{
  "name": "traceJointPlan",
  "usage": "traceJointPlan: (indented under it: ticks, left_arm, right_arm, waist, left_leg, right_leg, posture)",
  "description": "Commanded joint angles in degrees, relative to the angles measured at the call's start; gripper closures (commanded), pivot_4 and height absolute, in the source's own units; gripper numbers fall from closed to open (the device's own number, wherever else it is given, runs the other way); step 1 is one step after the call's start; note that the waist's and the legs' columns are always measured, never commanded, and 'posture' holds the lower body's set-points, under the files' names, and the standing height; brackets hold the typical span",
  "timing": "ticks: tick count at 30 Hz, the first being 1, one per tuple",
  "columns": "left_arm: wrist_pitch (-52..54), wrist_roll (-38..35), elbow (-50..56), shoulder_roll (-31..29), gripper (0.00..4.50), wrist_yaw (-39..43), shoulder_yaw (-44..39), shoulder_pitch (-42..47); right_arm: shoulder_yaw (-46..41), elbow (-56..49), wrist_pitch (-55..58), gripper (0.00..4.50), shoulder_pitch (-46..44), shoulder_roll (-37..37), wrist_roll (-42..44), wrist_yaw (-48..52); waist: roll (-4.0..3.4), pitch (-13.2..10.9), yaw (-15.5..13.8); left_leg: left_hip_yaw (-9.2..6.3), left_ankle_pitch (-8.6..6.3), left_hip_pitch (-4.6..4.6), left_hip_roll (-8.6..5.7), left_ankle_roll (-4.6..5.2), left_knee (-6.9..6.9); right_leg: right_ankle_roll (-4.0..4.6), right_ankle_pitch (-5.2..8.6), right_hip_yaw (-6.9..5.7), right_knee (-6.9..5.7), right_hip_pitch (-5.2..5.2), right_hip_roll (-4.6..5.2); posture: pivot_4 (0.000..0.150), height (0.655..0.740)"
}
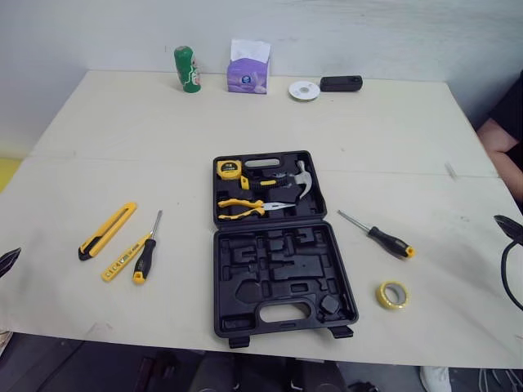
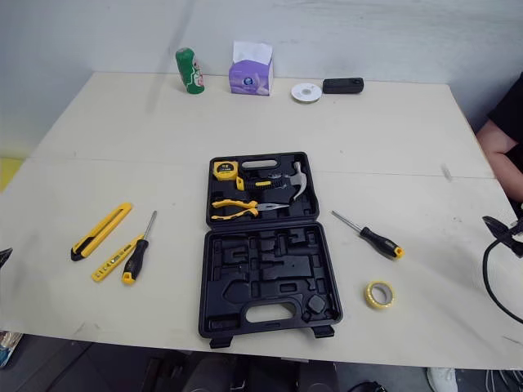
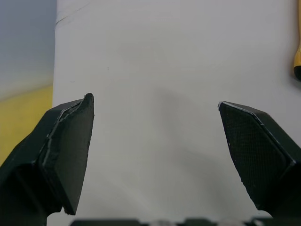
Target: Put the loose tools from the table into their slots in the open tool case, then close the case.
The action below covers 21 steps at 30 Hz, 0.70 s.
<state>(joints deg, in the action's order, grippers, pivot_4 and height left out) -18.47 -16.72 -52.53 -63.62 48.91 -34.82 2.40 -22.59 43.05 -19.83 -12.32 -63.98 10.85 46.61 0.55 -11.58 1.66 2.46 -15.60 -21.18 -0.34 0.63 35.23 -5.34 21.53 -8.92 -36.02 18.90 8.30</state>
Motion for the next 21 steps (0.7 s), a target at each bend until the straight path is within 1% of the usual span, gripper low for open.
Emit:
traceJointPlan:
  ticks: [1,3,9,21]
  left_arm:
    - [0.47,-2.17,-0.55,-1.07,0.04,1.32,-1.92,1.48]
    - [1.17,-3.43,-1.02,-1.31,0.04,2.57,-2.65,2.88]
    - [1.67,-3.91,-3.00,-1.92,0.04,4.28,-2.47,6.17]
    - [0.89,-1.63,-6.45,-2.86,0.04,5.72,0.42,10.51]
  right_arm:
    - [-2.23,-3.23,1.07,0.00,0.94,0.25,1.38,-0.88]
    - [-2.34,-5.14,1.88,0.00,2.17,0.44,1.36,-0.64]
    - [-4.02,-8.80,4.12,0.00,5.25,0.95,1.84,-0.85]
    - [-5.66,-12.38,6.21,0.00,8.30,2.11,2.14,-1.30]
  waist:
    - [0.00,0.00,-0.05]
    - [0.01,0.00,-0.08]
    - [0.01,0.00,-0.04]
    - [0.01,0.00,-0.07]
  left_leg:
    - [0.00,0.00,0.00,0.00,0.00,0.00]
    - [-0.01,0.00,-0.01,0.00,0.00,0.00]
    - [0.00,0.00,-0.01,0.01,0.00,0.00]
    - [0.00,0.00,-0.01,0.01,0.00,0.03]
  right_leg:
    - [0.00,0.00,0.00,0.00,0.00,0.00]
    - [0.00,0.00,-0.02,0.00,0.00,-0.01]
    - [0.00,0.00,-0.01,-0.02,0.00,-0.04]
    - [0.00,0.00,0.01,-0.06,0.00,-0.05]
  posture:
    - [0.150,0.7400]
    - [0.150,0.7400]
    - [0.150,0.7400]
    - [0.150,0.7400]
